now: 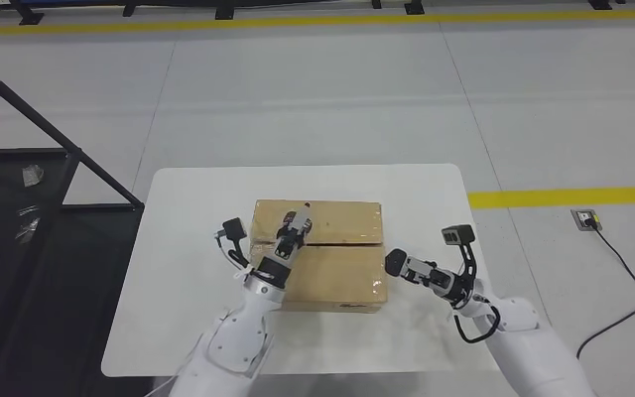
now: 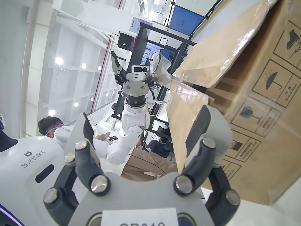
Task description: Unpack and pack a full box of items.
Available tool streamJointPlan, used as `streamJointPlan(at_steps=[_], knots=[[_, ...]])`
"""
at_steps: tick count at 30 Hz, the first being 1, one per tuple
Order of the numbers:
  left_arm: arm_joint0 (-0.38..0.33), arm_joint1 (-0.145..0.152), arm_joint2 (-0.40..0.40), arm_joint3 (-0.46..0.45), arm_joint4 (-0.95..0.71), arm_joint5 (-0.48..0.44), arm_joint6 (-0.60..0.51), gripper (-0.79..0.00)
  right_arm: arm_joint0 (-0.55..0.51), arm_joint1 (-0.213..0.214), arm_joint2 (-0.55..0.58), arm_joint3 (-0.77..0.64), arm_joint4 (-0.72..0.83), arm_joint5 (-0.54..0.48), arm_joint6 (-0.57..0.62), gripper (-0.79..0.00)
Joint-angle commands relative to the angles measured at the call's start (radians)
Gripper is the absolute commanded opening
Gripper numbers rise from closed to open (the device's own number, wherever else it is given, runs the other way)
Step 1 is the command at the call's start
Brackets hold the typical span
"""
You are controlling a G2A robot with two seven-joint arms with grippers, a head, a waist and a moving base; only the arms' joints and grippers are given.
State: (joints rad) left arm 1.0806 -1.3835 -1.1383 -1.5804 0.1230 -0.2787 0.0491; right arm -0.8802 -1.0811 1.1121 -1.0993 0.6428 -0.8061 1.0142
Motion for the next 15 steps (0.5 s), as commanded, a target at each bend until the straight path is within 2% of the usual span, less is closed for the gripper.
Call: streamJointPlan(at_steps=[1,15], knots=[[-0.008,-0.003,0.01,0.012,0.005,0.004,0.001,0.0,-0.005,0.006,-0.002,-0.004,0.0,-0.004,-0.004,0.0],[-0.037,-0.02,0.058,0.055,0.079,0.051,-0.031,0.0,0.001,0.032,-0.052,0.009,0.035,-0.029,-0.029,0.0]])
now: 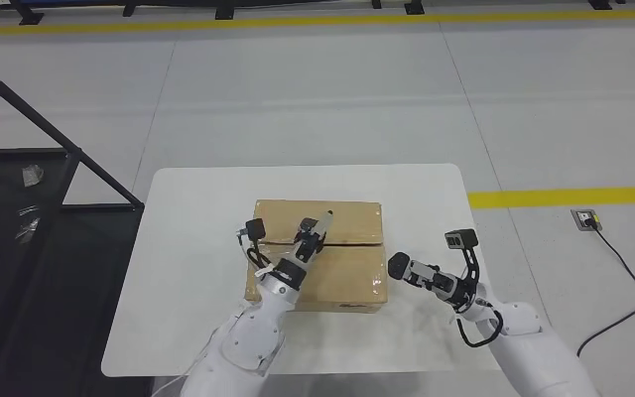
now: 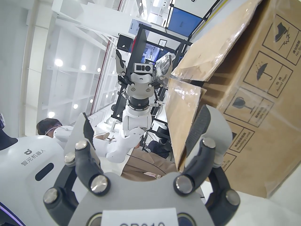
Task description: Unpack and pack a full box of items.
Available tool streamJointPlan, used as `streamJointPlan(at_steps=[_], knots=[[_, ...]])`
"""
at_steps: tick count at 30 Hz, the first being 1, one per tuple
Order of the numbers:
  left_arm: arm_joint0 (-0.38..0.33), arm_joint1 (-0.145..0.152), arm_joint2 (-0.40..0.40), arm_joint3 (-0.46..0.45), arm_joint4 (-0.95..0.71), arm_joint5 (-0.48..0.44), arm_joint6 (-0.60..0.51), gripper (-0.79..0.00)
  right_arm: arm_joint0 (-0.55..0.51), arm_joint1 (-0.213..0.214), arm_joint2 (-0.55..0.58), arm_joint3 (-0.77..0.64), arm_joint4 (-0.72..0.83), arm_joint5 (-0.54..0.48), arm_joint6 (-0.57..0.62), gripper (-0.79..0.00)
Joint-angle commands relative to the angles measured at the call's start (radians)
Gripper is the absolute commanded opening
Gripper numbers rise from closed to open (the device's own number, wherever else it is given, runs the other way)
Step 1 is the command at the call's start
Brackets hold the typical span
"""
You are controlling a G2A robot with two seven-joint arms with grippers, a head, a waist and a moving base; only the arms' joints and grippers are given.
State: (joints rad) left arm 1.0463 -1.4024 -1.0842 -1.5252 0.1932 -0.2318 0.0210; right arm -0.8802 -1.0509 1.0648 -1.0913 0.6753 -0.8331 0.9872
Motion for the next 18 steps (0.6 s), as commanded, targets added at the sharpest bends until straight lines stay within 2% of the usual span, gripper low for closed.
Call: streamJointPlan(at_steps=[1,18], knots=[[-0.005,-0.002,0.006,0.001,0.015,0.009,-0.004,0.0,0.002,0.003,-0.007,0.001,0.004,-0.003,-0.003,0.0],[-0.058,-0.033,0.081,0.058,0.098,0.059,0.012,0.0,-0.016,0.035,-0.054,-0.002,0.026,-0.053,-0.053,0.0]])
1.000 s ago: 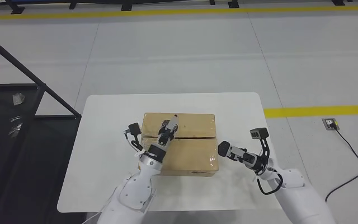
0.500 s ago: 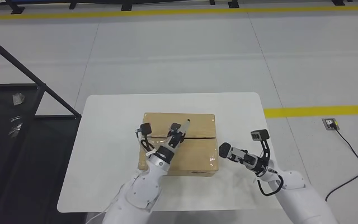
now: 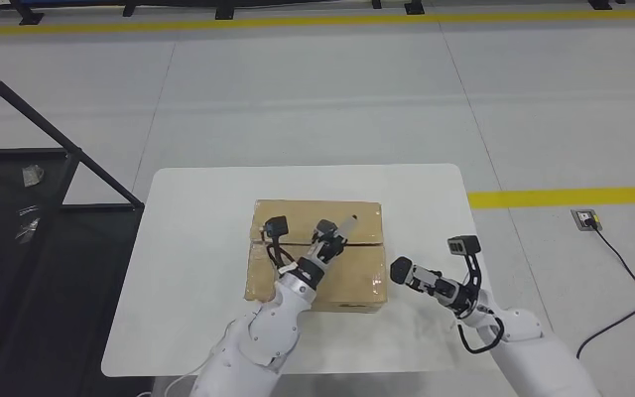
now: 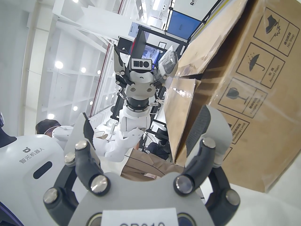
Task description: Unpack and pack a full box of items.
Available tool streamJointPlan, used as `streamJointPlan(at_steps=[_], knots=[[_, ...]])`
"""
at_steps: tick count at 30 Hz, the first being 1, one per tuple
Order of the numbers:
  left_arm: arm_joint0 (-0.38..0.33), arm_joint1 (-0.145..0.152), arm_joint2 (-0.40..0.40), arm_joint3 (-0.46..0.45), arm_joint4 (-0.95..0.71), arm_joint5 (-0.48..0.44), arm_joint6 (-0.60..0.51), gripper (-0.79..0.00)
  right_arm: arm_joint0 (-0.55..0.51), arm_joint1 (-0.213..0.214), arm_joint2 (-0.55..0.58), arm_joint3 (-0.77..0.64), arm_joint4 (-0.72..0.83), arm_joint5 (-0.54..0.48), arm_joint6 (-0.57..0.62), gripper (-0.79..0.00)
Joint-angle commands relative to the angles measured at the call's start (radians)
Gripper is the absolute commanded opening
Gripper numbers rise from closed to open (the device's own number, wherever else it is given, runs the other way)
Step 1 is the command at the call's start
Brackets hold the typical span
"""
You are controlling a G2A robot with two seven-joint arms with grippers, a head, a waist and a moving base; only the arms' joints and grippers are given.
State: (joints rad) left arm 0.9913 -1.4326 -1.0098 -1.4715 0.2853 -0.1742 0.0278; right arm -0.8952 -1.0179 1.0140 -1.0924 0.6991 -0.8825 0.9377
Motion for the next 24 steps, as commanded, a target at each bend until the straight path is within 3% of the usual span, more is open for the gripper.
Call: streamJointPlan(at_steps=[1,17,24], knots=[[-0.005,-0.004,0.009,0.008,0.007,0.002,0.008,0.0,-0.002,0.004,-0.004,-0.002,0.003,-0.005,-0.004,0.0],[-0.078,-0.057,0.103,0.117,0.069,-0.005,0.149,0.0,-0.036,0.043,-0.02,-0.022,0.008,-0.047,-0.047,0.0],[-0.097,-0.078,0.139,0.138,0.105,-0.001,0.162,0.0,-0.044,0.057,-0.031,-0.032,0.014,-0.063,-0.063,0.0]])
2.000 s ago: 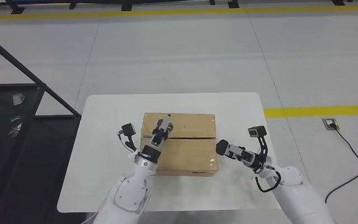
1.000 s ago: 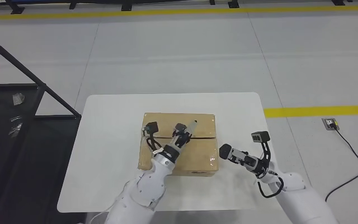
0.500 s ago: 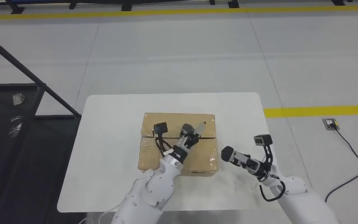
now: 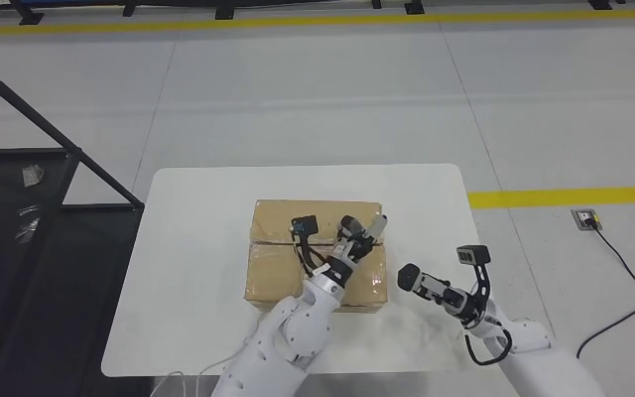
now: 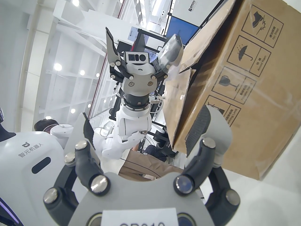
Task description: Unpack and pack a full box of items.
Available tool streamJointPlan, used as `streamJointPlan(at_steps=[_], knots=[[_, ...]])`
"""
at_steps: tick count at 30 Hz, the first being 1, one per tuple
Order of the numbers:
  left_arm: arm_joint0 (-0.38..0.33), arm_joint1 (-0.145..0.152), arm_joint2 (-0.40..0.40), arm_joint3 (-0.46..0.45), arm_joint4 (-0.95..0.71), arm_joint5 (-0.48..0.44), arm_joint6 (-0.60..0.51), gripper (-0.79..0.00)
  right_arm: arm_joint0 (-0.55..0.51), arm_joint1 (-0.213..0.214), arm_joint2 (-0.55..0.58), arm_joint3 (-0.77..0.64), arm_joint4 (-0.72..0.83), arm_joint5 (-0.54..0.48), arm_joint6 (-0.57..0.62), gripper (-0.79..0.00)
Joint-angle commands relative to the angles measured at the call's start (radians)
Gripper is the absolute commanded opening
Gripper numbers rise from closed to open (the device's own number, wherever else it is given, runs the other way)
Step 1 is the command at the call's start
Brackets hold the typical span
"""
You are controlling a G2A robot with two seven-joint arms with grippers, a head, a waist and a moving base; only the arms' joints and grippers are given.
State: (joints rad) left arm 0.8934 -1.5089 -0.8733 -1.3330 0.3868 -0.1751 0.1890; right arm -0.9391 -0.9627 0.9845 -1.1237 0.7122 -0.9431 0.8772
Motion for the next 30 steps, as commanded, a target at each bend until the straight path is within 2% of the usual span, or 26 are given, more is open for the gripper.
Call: streamJointPlan(at_steps=[1,7,13,30], knots=[[0.001,-0.004,0.003,-0.001,0.006,0.002,0.002,0.0,0.001,0.003,-0.004,-0.002,-0.001,-0.004,-0.003,0.0],[0.007,-0.014,0.006,-0.007,0.016,-0.003,0.0,0.0,0.013,0.008,-0.025,0.001,0.008,-0.007,-0.007,0.0],[0.041,-0.014,-0.012,-0.059,0.01,-0.028,-0.029,0.0,0.026,0.012,-0.045,0.009,0.017,-0.014,-0.014,0.0],[0.135,-0.002,-0.075,-0.238,-0.052,-0.054,-0.23,0.0,0.061,0.021,-0.101,0.024,0.037,-0.033,-0.033,0.0]])
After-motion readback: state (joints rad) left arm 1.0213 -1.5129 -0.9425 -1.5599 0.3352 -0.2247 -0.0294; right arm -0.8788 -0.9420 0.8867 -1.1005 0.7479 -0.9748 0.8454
